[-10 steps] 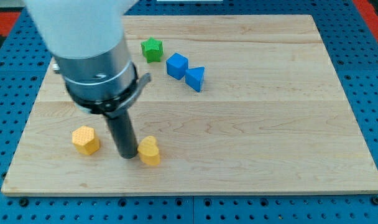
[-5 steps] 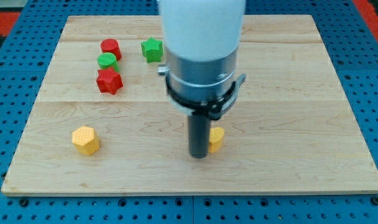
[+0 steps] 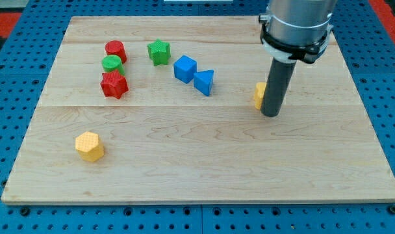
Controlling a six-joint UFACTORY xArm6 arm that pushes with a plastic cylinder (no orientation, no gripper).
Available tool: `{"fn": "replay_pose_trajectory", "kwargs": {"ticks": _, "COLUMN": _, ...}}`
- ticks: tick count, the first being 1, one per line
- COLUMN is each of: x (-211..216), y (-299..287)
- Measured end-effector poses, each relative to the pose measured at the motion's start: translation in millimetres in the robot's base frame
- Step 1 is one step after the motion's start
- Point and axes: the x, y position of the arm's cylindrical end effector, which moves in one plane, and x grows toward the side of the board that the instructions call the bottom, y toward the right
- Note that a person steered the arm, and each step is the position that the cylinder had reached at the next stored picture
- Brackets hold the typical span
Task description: Keep the yellow heart at the top side of the blue triangle
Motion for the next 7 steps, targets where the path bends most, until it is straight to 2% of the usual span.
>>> {"fn": "replay_pose_trajectory", "kwargs": {"ticks": 3, "x": -72, "y": 10}}
{"fn": "replay_pose_trajectory", "kwargs": {"ticks": 7, "x": -98, "y": -54}}
